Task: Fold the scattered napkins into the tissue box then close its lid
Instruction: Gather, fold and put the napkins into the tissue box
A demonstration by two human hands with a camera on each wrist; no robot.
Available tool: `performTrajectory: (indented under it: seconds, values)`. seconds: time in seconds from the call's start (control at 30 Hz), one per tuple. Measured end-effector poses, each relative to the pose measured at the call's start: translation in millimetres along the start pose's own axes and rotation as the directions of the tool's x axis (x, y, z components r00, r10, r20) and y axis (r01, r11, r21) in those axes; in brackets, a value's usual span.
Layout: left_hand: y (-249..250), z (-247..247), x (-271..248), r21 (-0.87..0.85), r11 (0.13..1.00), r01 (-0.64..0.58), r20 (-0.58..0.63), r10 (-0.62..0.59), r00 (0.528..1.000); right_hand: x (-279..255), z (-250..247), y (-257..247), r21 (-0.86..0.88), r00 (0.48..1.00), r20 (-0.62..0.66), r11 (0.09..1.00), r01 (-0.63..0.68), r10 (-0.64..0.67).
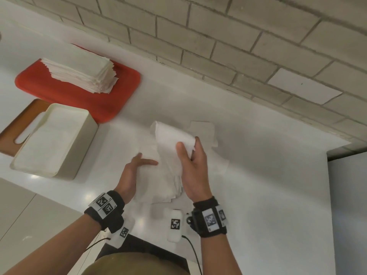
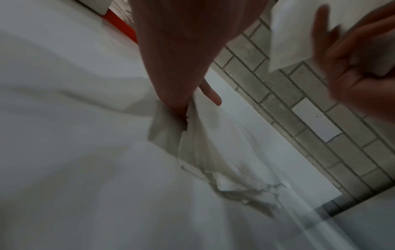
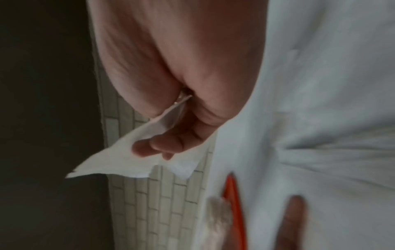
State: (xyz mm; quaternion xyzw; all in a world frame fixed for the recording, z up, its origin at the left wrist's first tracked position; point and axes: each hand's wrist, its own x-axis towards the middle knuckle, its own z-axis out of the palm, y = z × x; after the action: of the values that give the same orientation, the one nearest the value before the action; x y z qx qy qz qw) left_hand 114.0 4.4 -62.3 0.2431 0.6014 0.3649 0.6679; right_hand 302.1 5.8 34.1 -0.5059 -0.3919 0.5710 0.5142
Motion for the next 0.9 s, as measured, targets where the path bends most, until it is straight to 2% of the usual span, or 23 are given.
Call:
performTrajectory:
  seconds: [0.03, 0.1, 0.17, 0.2, 0.27, 0.33, 0.37, 0.4, 0.47, 0.5, 0.53, 0.6, 0.67, 0.7, 0.8, 0.9]
  values:
    - [0.7, -3.1, 0.3, -0.072, 0.996, 0.047, 0.046, -0.044, 0.998, 1.7, 5.1, 16.0, -0.064, 0.999, -0.019, 0.997, -0.045, 0.044]
    - [2.2, -7.2, 2.7, -0.119, 0.992, 0.047, 0.110, -0.033, 0.993, 0.1, 11.7, 50.5, -0.262, 0.990, -0.076, 0.955, -0.138, 0.122]
    - [4.6, -4.6, 3.2, -0.045, 0.999, -0.031, 0.054, 0.033, 0.998, -4.9, 15.1, 76.6, -0.422, 0.969, -0.072, 0.873, -0.246, 0.238]
    - [5.2, -2.5, 4.6, 0.053, 0.995, -0.079, -0.011, 0.080, 0.997, -5.9, 14.0, 84.7, -0.492, 0.958, -0.034, 0.830, -0.264, 0.284]
    - [0.4, -3.0, 13.4, 0.230, 0.963, -0.138, -0.141, 0.173, 0.975, -2.0, 2.9, 88.7, -0.616, 0.969, -0.031, 0.759, -0.212, 0.245]
    - [-1.3, -5.7, 16.7, 0.266, 0.956, -0.121, -0.187, 0.174, 0.967, 10.6, -21.9, 85.6, -0.716, 0.983, -0.173, 0.679, -0.165, 0.056]
    - [-1.1, -7.3, 16.9, 0.276, 0.954, -0.114, -0.193, 0.172, 0.966, 18.4, -38.9, 85.1, -0.786, 0.971, -0.233, 0.599, -0.155, -0.054]
    - [-0.4, -8.3, 16.4, 0.291, 0.950, -0.114, -0.192, 0.175, 0.966, 25.5, -56.2, 84.0, -0.863, 0.958, -0.262, 0.473, -0.180, -0.115]
    - [-0.7, -8.7, 16.6, 0.316, 0.942, -0.115, -0.190, 0.182, 0.965, 39.1, -85.4, 83.5, -0.942, 0.958, -0.280, 0.211, -0.260, -0.067]
    - [0.0, -8.4, 16.2, 0.331, 0.936, -0.119, -0.188, 0.189, 0.964, 44.1, -95.2, 83.8, -0.950, 0.961, -0.276, 0.150, -0.273, -0.003]
    - [-0.2, -7.9, 16.7, 0.346, 0.930, -0.122, -0.187, 0.196, 0.963, 47.6, -101.8, 82.9, -0.957, 0.967, -0.248, 0.145, -0.253, 0.048]
    - [0.0, -5.7, 18.0, 0.382, 0.912, -0.150, -0.179, 0.232, 0.956, 52.1, -112.6, 82.8, -0.945, 0.986, -0.145, 0.285, -0.161, 0.078]
    - [-0.3, -6.2, 19.8, 0.433, 0.884, -0.177, -0.180, 0.277, 0.944, 50.4, -117.3, 73.8, -0.887, 0.995, -0.101, 0.454, -0.085, -0.012]
    - [-0.1, -6.3, 20.0, 0.446, 0.877, -0.179, -0.191, 0.289, 0.938, 50.0, -117.7, 65.4, -0.876, 0.991, -0.098, 0.481, -0.040, -0.096]
    - [-1.1, -7.3, 16.1, 0.401, 0.884, -0.240, -0.156, 0.324, 0.933, 53.3, -104.6, 29.8, -0.882, 0.934, -0.092, 0.464, 0.085, -0.346]
    - [-2.8, -7.2, 10.3, 0.410, 0.844, -0.346, -0.085, 0.413, 0.907, 55.3, -70.5, -16.2, -0.843, 0.819, -0.047, 0.462, 0.274, -0.572]
